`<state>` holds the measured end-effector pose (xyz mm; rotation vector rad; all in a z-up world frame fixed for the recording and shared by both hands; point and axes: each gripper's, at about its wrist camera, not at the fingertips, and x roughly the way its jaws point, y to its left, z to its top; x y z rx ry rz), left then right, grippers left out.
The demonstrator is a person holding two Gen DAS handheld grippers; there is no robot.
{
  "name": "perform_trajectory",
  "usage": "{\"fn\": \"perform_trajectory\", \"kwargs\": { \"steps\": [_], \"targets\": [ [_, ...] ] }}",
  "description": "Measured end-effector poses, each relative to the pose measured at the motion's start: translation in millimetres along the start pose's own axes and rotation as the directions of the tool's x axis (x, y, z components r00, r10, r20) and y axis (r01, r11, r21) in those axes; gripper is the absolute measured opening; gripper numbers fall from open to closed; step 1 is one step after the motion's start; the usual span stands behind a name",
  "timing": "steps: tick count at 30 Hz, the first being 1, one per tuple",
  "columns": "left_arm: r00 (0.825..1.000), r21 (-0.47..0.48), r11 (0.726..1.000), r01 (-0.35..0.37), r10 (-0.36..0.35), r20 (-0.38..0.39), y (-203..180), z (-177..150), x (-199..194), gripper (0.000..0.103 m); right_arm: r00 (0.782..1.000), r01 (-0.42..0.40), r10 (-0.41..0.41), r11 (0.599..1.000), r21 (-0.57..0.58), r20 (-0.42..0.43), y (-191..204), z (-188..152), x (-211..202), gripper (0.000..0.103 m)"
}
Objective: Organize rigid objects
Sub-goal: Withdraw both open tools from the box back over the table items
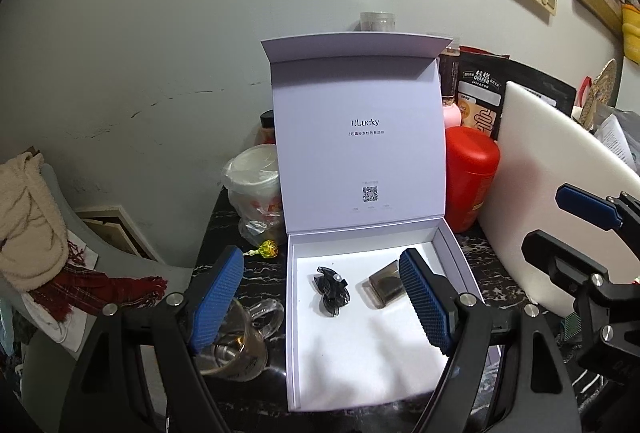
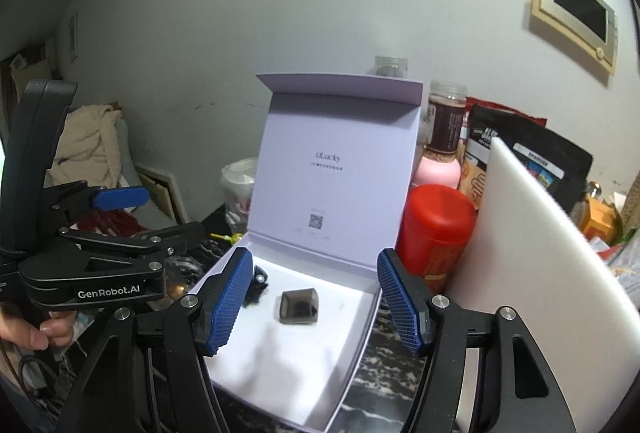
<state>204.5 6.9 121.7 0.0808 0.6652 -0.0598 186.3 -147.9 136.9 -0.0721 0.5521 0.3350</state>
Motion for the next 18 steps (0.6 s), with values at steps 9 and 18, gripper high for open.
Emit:
{"fn": "perform_trajectory", "kwargs": {
  "steps": [9,18],
  "targets": [
    [1.000,0.002,1.000,0.015,-0.015,0.009,-5.5,-14.5,-28.4,0.080,1.000,0.025,-0.024,1.000,-0.009,0.019,10.6,-7.5,-35.6,0.068],
    [1.000,0.025,1.000,-0.003,0.003,-0.007,-15.6,-37.5,-48.2,0.080,0.999,0.040,-0.040,0.999,0.004,0.019,18.2,-22.6,-63.0,0.075]
  ]
}}
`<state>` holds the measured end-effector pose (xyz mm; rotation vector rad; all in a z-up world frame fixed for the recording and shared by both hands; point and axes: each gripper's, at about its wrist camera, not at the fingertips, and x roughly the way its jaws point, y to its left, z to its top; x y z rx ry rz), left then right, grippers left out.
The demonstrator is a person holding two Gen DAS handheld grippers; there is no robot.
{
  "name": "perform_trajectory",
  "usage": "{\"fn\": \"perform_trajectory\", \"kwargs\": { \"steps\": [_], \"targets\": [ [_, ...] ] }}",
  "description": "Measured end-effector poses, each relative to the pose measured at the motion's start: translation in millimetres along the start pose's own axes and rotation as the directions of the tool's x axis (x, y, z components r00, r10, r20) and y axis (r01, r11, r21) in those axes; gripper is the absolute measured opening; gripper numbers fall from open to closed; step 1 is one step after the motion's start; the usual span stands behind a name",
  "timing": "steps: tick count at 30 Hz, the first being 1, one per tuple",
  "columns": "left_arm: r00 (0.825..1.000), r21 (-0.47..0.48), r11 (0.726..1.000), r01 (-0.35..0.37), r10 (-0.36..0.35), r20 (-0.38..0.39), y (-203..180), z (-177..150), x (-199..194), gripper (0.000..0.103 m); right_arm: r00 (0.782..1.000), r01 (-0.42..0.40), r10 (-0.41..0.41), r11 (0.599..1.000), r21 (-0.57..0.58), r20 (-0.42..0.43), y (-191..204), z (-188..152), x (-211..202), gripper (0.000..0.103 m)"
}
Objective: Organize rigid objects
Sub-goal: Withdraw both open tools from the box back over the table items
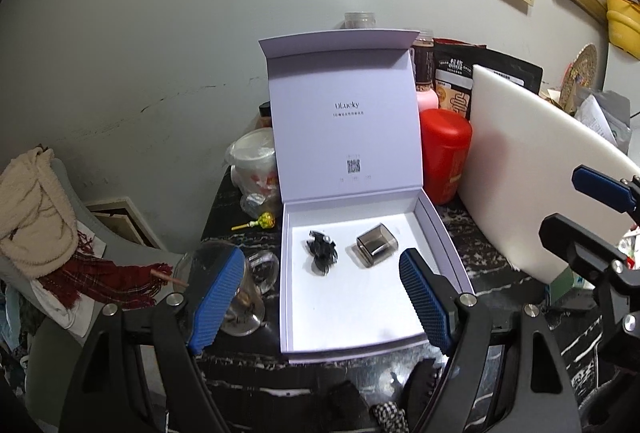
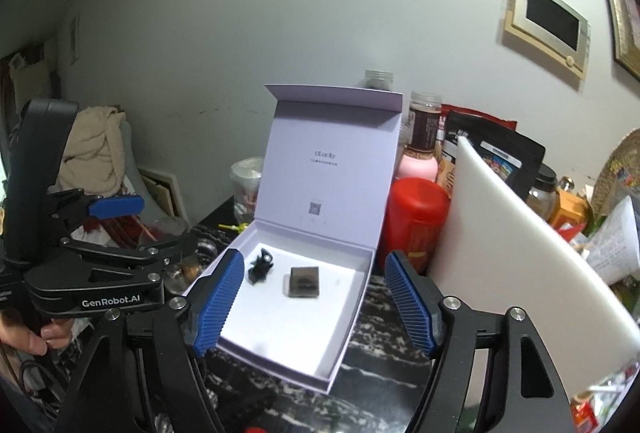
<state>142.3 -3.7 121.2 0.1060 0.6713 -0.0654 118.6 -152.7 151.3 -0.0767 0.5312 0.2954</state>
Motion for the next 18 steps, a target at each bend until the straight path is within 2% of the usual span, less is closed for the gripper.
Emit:
{"fn": "perform_trajectory", "kwargs": {
  "steps": [4,18],
  "targets": [
    [1.000,-0.003,1.000,0.016,-0.016,-0.017,-1.2,-11.4,-5.1,0.081,1.000,0.004,-0.004,1.000,0.001,-0.005,3.4,-9.6,-9.9,0.079],
    [0.996,0.012,0.999,0.050,-0.049,-0.071,-8.1,-49.7,-22.1,0.081,0.997,0.022,-0.020,0.999,0.025,-0.078,7.2,-45.3,-24.5,0.080]
  ]
}}
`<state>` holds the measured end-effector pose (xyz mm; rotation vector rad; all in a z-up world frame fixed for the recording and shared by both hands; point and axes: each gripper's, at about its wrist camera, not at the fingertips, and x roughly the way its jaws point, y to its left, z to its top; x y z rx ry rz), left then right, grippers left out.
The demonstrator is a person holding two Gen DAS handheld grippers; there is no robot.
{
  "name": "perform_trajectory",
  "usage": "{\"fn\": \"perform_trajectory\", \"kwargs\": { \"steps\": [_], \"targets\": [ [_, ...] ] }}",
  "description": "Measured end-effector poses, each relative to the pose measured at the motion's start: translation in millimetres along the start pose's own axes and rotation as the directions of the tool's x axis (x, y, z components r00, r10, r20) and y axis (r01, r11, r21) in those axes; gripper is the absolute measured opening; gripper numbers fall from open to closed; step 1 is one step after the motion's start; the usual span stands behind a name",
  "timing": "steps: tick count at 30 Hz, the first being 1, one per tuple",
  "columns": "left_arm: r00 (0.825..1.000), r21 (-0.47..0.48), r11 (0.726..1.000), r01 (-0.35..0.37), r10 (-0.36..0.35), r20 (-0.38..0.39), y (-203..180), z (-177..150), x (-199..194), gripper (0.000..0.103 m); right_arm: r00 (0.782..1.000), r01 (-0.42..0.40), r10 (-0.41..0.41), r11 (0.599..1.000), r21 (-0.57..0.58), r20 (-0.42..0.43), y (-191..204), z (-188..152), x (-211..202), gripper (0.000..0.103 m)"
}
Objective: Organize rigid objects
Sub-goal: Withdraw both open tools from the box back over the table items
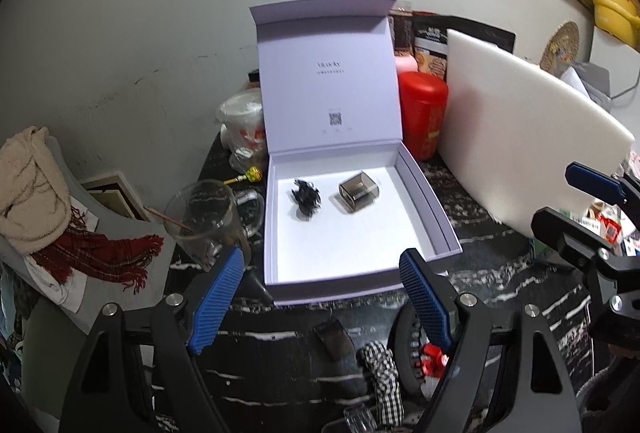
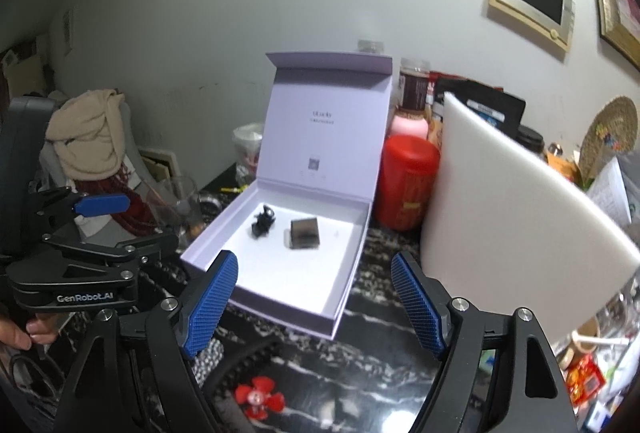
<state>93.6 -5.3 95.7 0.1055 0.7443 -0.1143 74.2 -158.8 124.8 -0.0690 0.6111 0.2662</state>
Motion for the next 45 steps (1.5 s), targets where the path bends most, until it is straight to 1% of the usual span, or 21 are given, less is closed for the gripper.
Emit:
{"fn": "perform_trajectory", "kwargs": {
  "steps": [4,10,15,21,27,33,40,45],
  "targets": [
    [1.000,0.014,1.000,0.020,-0.019,-0.024,-3.7,-10.9,-0.1,0.081,1.000,0.005,-0.004,1.000,0.015,-0.030,1.9,-12.9,-1.7,0.080],
    [0.997,0.000,0.999,0.054,-0.054,-0.064,-4.4,-26.3,3.1,0.081,0.998,-0.010,0.011,1.000,0.021,-0.067,8.0,-31.7,-3.6,0.080],
    [0.993,-0.005,0.998,0.069,-0.069,-0.094,-4.6,-39.2,5.0,0.081,0.995,-0.032,0.034,0.999,0.020,-0.096,15.8,-48.6,-3.7,0.080],
    [0.990,-0.025,0.996,0.082,-0.085,-0.112,-0.4,-50.9,5.2,0.081,0.991,-0.065,0.069,0.997,0.038,-0.116,22.7,-64.6,-4.2,0.080],
    [0.986,-0.009,0.996,0.084,-0.085,-0.140,-1.5,-67.1,8.4,0.081,0.986,-0.099,0.106,0.994,0.054,-0.129,28.9,-78.2,-3.1,0.080],
    [0.975,-0.031,0.991,0.133,-0.136,-0.176,0.9,-84.2,13.7,0.081,0.977,-0.136,0.146,0.988,0.072,-0.154,33.5,-96.2,-0.9,0.080],
    [0.971,-0.027,0.990,0.136,-0.139,-0.196,1.9,-100.6,16.9,0.081,0.966,-0.160,0.174,0.983,0.085,-0.193,38.6,-115.9,4.2,0.080],
    [0.962,-0.034,0.985,0.169,-0.173,-0.212,3.3,-111.6,20.9,0.081,0.961,-0.167,0.184,0.981,0.099,-0.208,38.9,-125.0,7.3,0.080]
  ]
}}
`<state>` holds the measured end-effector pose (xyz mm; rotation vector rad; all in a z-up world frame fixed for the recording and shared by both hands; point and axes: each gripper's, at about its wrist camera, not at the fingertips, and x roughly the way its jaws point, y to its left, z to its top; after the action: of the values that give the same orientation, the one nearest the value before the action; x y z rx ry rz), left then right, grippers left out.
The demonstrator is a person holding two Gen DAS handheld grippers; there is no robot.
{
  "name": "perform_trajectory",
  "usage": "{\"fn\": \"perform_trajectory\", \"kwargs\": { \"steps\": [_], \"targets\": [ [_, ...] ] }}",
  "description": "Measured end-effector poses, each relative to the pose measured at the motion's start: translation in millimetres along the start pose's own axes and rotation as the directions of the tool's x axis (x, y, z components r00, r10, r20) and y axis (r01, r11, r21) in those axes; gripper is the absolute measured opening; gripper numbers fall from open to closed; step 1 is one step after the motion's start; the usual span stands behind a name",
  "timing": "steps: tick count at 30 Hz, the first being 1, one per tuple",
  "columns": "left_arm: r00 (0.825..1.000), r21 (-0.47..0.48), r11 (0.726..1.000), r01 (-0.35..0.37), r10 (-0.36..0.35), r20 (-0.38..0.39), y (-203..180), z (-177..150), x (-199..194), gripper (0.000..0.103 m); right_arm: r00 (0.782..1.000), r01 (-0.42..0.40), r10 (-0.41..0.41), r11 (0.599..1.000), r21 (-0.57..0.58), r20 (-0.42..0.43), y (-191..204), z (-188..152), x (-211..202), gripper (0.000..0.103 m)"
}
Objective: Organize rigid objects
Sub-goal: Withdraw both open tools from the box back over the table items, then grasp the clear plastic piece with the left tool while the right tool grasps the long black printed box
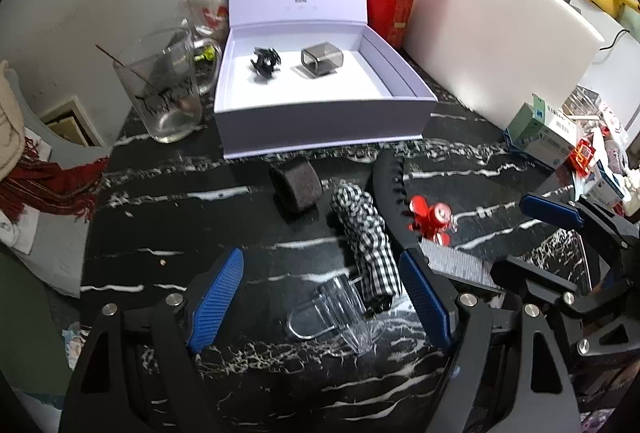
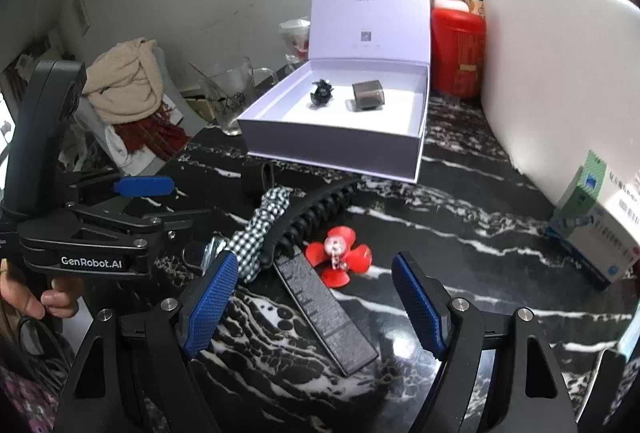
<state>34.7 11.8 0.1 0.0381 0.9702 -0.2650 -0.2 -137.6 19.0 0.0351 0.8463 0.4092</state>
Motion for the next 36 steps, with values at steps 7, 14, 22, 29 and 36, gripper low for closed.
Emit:
{"fn": "perform_trajectory", "kwargs": {
  "steps": [7,14,22,29,36],
  "targets": [
    [0.998,0.015,1.000,0.012,-0.011,-0.060,-3.3,-15.1,17.5,0.081,0.998,-0.006,0.008,1.000,0.022,-0.058,-2.2,-16.4,15.4,0.080],
    [0.994,0.009,1.000,0.030,-0.029,-0.104,-2.1,-27.8,31.6,0.081,0.995,0.004,-0.002,1.000,0.026,-0.101,-3.2,-28.7,27.3,0.080],
    [0.994,0.025,1.000,0.009,-0.006,-0.112,-0.7,-35.1,40.1,0.081,0.992,0.065,-0.066,0.998,-0.007,-0.103,-3.0,-33.7,31.6,0.080],
    [0.995,0.050,0.999,-0.013,0.018,-0.100,-7.4,-32.2,45.5,0.081,0.992,0.058,-0.058,0.998,-0.003,-0.113,-5.4,-35.9,38.8,0.080],
    [0.997,0.080,0.996,-0.027,0.033,-0.076,-13.4,-30.7,52.5,0.081,0.992,0.034,-0.034,0.999,-0.002,-0.121,-3.3,-34.7,45.3,0.074]
  ]
}}
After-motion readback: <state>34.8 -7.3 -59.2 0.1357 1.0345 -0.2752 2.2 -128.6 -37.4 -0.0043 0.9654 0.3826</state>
